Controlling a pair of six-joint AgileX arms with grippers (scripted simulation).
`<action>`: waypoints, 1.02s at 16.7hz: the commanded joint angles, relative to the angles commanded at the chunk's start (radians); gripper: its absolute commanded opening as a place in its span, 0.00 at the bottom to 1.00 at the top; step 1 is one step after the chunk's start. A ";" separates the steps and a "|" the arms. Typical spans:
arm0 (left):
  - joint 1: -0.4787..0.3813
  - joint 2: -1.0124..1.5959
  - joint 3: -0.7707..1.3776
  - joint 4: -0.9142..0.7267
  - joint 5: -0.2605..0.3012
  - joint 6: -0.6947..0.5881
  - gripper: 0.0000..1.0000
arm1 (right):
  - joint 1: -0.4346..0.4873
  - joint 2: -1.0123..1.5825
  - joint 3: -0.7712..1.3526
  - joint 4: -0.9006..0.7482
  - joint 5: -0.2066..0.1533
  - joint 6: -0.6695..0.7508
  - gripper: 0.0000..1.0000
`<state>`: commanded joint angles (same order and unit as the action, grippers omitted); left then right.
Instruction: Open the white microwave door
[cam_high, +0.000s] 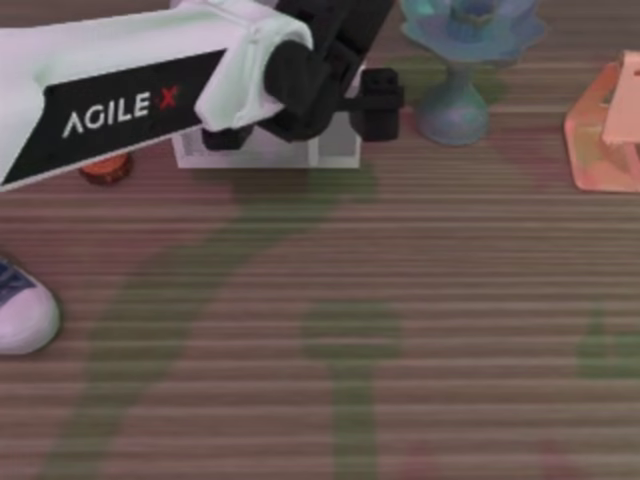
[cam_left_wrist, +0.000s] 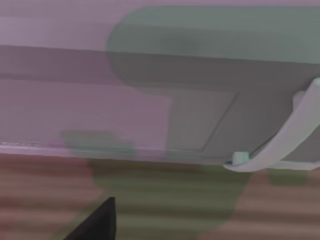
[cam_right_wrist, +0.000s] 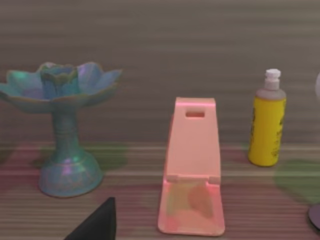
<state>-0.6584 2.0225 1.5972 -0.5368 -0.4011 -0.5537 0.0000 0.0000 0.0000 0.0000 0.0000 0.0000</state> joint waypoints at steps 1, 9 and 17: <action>0.000 0.000 0.000 0.000 0.000 0.000 1.00 | 0.000 0.000 0.000 0.000 0.000 0.000 1.00; 0.054 0.190 0.083 0.119 0.034 0.049 1.00 | 0.000 0.000 0.000 0.000 0.000 0.000 1.00; 0.066 0.222 0.098 0.145 0.042 0.060 0.77 | 0.000 0.000 0.000 0.000 0.000 0.000 1.00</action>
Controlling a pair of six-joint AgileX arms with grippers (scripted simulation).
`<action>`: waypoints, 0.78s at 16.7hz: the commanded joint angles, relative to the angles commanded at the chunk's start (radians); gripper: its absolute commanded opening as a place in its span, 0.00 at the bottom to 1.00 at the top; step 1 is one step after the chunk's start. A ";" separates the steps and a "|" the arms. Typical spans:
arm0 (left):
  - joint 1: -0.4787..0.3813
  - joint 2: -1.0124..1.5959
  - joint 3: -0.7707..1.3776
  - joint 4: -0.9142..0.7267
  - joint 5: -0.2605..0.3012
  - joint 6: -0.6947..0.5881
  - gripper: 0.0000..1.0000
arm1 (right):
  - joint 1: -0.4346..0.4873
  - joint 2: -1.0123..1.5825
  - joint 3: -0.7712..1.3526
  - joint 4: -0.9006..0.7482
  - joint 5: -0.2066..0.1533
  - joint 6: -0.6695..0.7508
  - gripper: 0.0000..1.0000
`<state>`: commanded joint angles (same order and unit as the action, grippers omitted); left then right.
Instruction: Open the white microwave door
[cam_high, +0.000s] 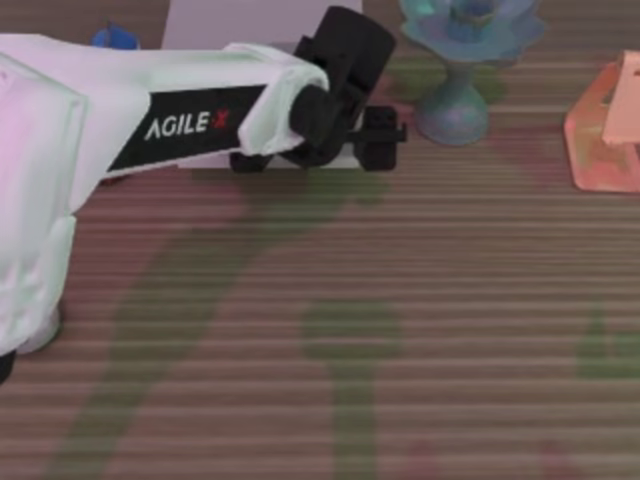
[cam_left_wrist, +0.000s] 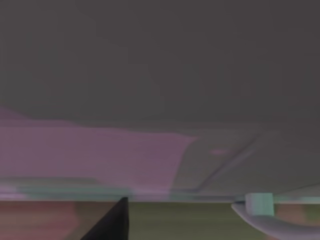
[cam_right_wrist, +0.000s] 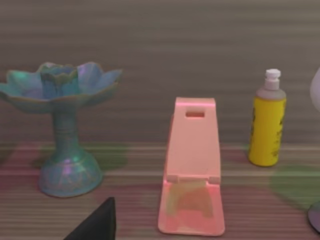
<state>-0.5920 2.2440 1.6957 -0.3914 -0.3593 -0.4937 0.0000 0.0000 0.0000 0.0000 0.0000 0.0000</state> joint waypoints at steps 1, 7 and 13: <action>0.000 0.000 0.000 0.000 0.000 0.000 0.70 | 0.000 0.000 0.000 0.000 0.000 0.000 1.00; 0.000 0.000 0.000 0.000 0.000 0.000 0.25 | 0.000 0.000 0.000 0.000 0.000 0.000 1.00; 0.000 0.000 0.000 0.000 0.000 0.000 0.00 | 0.000 0.000 0.000 0.000 0.000 0.000 1.00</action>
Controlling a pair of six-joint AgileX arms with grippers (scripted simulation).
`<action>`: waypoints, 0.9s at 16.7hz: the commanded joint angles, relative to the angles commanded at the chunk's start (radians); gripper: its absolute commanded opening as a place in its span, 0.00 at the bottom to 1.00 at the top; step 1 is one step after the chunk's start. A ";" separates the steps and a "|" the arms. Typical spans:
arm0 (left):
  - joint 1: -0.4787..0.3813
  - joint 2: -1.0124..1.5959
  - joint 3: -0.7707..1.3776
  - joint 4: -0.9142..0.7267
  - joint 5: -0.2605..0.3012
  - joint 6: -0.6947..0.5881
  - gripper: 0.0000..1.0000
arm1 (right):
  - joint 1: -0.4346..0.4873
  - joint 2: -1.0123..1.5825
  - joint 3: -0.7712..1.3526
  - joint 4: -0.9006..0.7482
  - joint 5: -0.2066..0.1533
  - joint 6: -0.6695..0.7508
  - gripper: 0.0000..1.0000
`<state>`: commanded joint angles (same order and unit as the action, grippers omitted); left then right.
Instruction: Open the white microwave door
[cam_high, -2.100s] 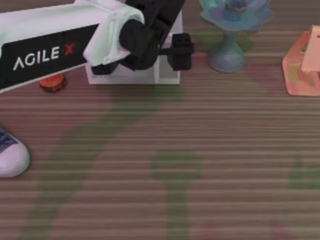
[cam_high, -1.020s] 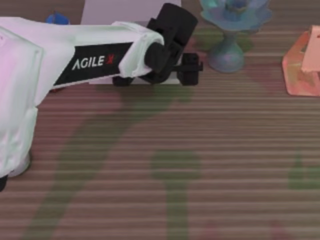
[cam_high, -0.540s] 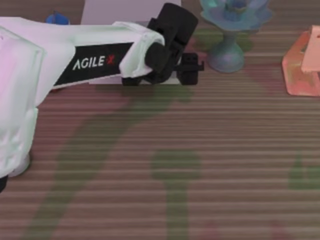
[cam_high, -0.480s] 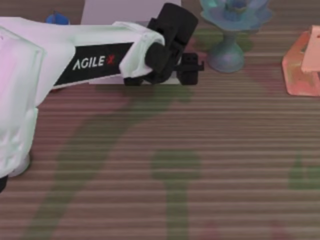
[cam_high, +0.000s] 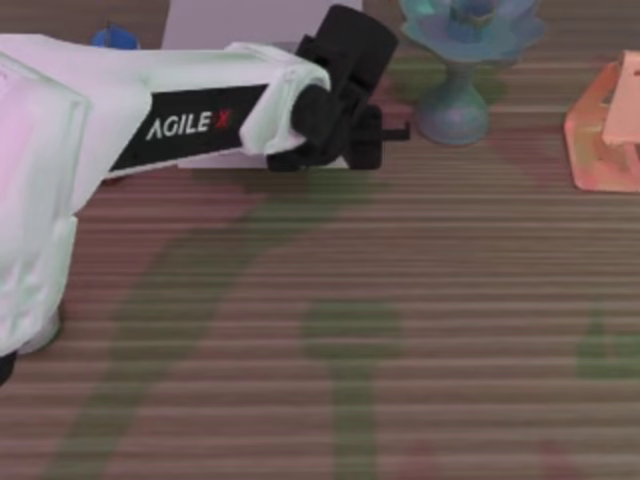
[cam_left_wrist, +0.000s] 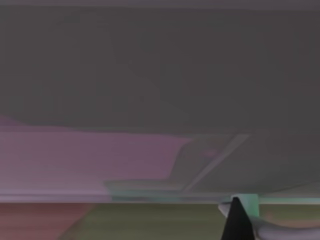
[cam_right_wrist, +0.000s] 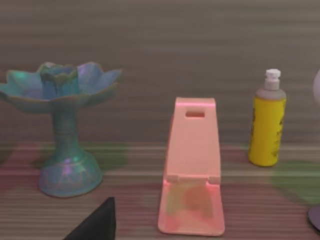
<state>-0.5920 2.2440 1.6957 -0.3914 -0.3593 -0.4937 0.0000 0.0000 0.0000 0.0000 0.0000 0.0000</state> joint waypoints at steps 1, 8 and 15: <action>0.000 0.000 0.000 0.000 0.000 0.000 0.00 | 0.000 0.000 0.000 0.000 0.000 0.000 1.00; -0.037 -0.031 -0.064 -0.003 0.009 -0.006 0.00 | 0.000 0.000 0.000 0.000 0.000 0.000 1.00; -0.034 -0.086 -0.140 0.043 -0.021 -0.030 0.00 | 0.000 0.000 0.000 0.000 0.000 0.000 1.00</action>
